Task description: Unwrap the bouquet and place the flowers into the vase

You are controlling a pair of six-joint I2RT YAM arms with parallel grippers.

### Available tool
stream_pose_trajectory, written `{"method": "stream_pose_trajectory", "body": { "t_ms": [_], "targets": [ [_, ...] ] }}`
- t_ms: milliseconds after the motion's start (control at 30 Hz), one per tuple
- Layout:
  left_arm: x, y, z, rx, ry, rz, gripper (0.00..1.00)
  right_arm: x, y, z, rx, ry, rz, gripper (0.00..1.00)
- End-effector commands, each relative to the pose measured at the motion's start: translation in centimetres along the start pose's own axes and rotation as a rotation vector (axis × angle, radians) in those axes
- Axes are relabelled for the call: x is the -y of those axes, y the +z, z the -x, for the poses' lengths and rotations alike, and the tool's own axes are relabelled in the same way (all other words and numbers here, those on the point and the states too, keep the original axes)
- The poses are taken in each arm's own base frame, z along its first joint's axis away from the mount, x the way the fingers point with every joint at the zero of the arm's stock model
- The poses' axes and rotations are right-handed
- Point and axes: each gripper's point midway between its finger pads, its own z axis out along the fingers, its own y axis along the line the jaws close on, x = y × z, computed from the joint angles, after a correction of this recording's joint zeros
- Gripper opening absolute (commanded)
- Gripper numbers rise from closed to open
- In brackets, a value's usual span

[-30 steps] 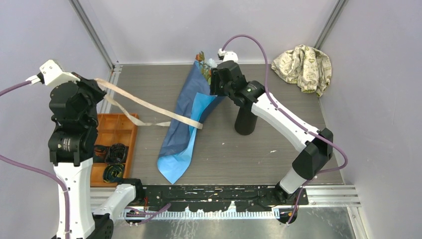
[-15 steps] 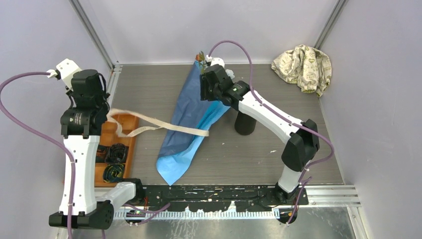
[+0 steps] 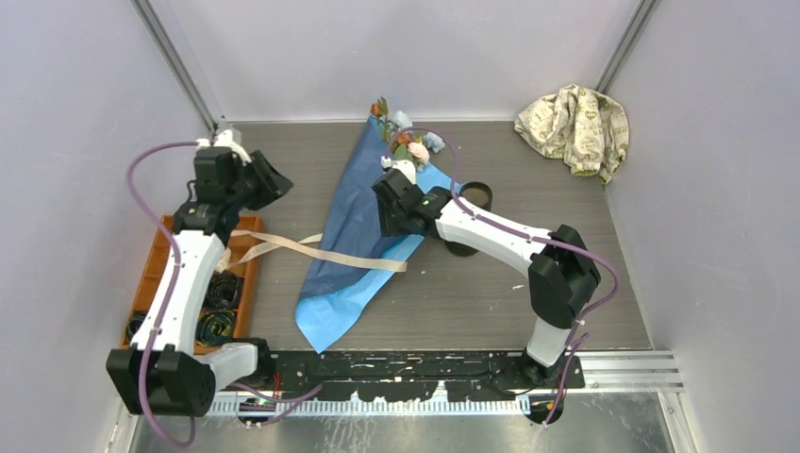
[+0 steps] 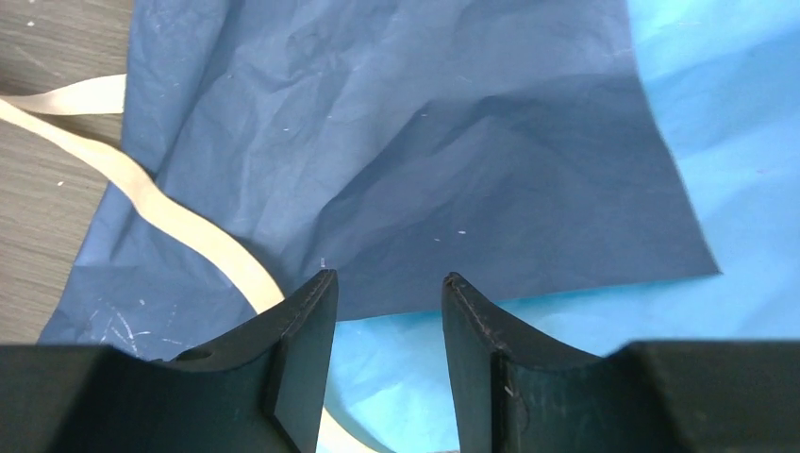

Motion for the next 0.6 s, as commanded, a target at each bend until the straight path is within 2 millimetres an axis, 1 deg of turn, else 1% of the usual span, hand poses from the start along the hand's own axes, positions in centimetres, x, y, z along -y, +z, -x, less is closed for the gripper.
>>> {"method": "stream_pose_trajectory", "body": {
  "t_ms": [0, 33, 100, 233, 300, 433, 533, 567],
  "targets": [
    [8.7, 0.2, -1.9, -0.057, 0.107, -0.420, 0.45, 2.3, -3.2, 2.6, 0.106, 0.063, -0.098, 0.51],
    [9.1, 0.5, -2.6, -0.064, 0.137, -0.416, 0.46, 2.8, -3.3, 2.1, 0.090, 0.053, -0.123, 0.51],
    [10.2, 1.0, -4.0, -0.085, 0.174, -0.433, 0.46, 3.6, -2.7, 0.6, 0.044, 0.034, -0.152, 0.51],
    [12.1, 2.0, -6.3, -0.136, 0.167, -0.488, 0.47, 3.9, -0.8, -3.6, -0.045, 0.055, -0.135, 0.50],
    [13.1, 2.6, -7.6, -0.172, 0.181, -0.512, 0.47, 4.4, -0.3, -5.2, -0.072, 0.066, -0.143, 0.49],
    [15.2, 3.6, -11.4, -0.246, 0.270, -0.536, 0.48, 5.8, 0.1, -7.4, -0.094, 0.080, -0.182, 0.49],
    [16.5, 4.4, -14.6, -0.301, 0.347, -0.527, 0.48, 6.7, 0.0, -8.1, -0.091, 0.085, -0.210, 0.49],
    [16.9, 4.9, -15.9, -0.326, 0.373, -0.516, 0.48, 7.0, 0.0, -8.4, -0.092, 0.087, -0.221, 0.49]
  ]
}}
